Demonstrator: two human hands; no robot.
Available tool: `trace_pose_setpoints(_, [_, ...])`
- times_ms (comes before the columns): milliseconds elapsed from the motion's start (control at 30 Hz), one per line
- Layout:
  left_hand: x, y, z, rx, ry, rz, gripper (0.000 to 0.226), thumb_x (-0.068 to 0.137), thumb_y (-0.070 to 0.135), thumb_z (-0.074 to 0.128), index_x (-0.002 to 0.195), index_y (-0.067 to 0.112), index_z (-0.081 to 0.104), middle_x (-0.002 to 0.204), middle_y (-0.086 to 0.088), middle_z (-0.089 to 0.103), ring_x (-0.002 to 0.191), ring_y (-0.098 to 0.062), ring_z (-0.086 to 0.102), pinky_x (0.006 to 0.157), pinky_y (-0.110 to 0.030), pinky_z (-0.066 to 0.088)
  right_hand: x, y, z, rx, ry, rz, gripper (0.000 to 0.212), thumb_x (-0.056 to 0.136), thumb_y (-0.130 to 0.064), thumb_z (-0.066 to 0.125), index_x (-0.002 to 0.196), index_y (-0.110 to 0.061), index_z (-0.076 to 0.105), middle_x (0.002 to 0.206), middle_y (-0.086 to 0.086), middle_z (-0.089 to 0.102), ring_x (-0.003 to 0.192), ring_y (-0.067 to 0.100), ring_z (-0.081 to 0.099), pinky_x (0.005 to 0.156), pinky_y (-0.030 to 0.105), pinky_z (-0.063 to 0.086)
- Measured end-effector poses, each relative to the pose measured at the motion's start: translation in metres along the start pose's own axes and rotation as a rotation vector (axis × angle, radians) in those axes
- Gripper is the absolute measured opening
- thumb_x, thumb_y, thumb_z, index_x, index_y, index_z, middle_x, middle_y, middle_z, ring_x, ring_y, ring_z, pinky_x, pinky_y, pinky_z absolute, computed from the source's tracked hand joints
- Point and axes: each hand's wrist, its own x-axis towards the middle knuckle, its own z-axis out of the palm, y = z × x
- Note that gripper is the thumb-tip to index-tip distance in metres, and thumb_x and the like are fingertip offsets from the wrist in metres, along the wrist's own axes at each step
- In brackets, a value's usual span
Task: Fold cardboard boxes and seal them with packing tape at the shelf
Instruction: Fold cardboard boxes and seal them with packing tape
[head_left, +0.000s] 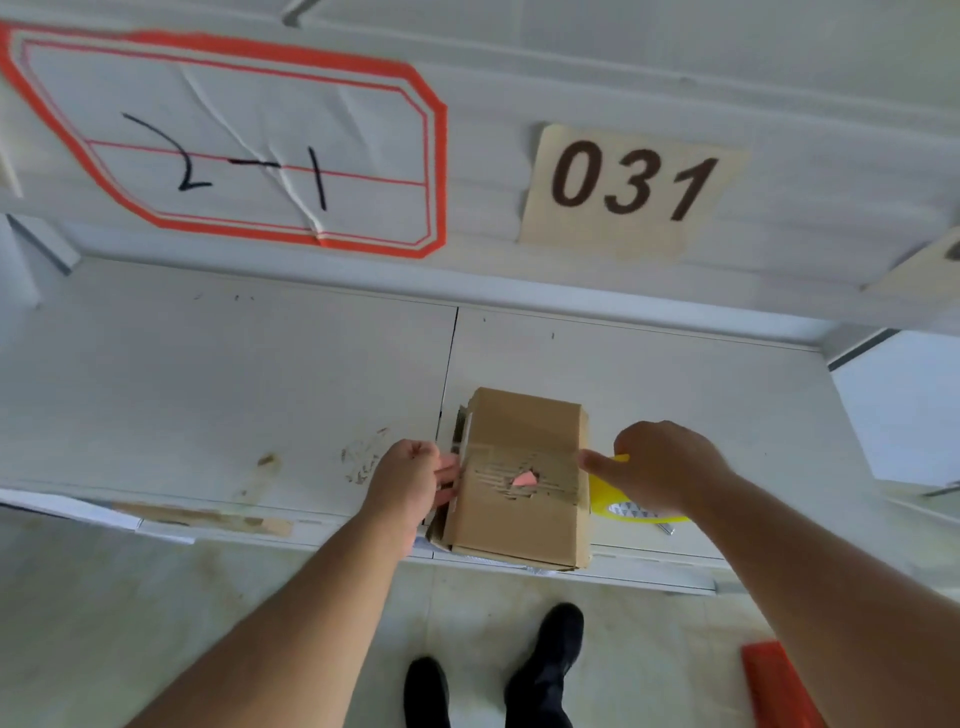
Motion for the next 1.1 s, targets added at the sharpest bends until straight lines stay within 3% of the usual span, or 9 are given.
trace_pose_setpoints(233, [0.001, -0.007, 0.001, -0.046, -0.036, -0.071, 0.023, 0.111, 0.020, 0.042, 0.127, 0.006, 0.052, 0.112, -0.016, 0.074, 0.097, -0.025, 0.077, 0.090, -0.047, 0.062, -0.003, 0.005, 0.016, 0.002, -0.025, 0.034, 0.074, 0.085, -0.089, 0.036, 0.068, -0.021, 0.060, 0.070, -0.006, 0.064, 0.071, 0.012, 0.059, 0.062, 0.030, 0.041])
trace_pose_setpoints(333, [0.002, -0.008, 0.001, -0.046, -0.044, -0.066, 0.021, 0.111, 0.017, 0.043, 0.124, 0.004, 0.053, 0.113, -0.017, 0.073, 0.097, -0.025, 0.077, 0.091, -0.046, 0.061, -0.002, 0.007, 0.016, -0.006, -0.032, 0.038, 0.073, 0.084, -0.090, 0.037, 0.069, -0.023, 0.061, 0.073, -0.007, 0.064, 0.073, 0.012, 0.059, 0.063, 0.031, 0.041])
trace_pose_setpoints(567, [0.004, -0.016, 0.004, -0.061, -0.042, -0.060, 0.015, 0.110, 0.013, 0.044, 0.108, 0.004, 0.056, 0.111, -0.021, 0.073, 0.098, -0.026, 0.077, 0.097, -0.050, 0.058, 0.002, 0.012, 0.015, -0.029, -0.031, 0.036, 0.076, 0.080, -0.093, 0.038, 0.096, -0.027, 0.073, 0.089, -0.008, 0.069, 0.090, 0.019, 0.064, 0.074, 0.033, 0.046])
trace_pose_setpoints(833, [0.004, -0.019, 0.007, -0.089, -0.020, -0.063, 0.016, 0.110, 0.010, 0.044, 0.110, -0.001, 0.056, 0.110, -0.022, 0.072, 0.096, -0.026, 0.077, 0.097, -0.048, 0.059, 0.006, 0.015, 0.015, -0.039, -0.062, 0.041, 0.072, 0.082, -0.091, 0.041, 0.087, -0.025, 0.069, 0.081, -0.008, 0.067, 0.082, 0.015, 0.063, 0.075, 0.033, 0.051])
trace_pose_setpoints(1100, [-0.001, -0.016, 0.007, -0.092, -0.017, -0.058, 0.014, 0.107, 0.007, 0.050, 0.106, -0.004, 0.061, 0.101, -0.018, 0.077, 0.092, -0.022, 0.078, 0.089, -0.041, 0.061, 0.009, 0.022, 0.008, -0.053, -0.062, 0.031, 0.072, 0.082, -0.091, 0.041, 0.083, -0.025, 0.068, 0.078, -0.008, 0.065, 0.079, 0.012, 0.061, 0.068, 0.030, 0.044])
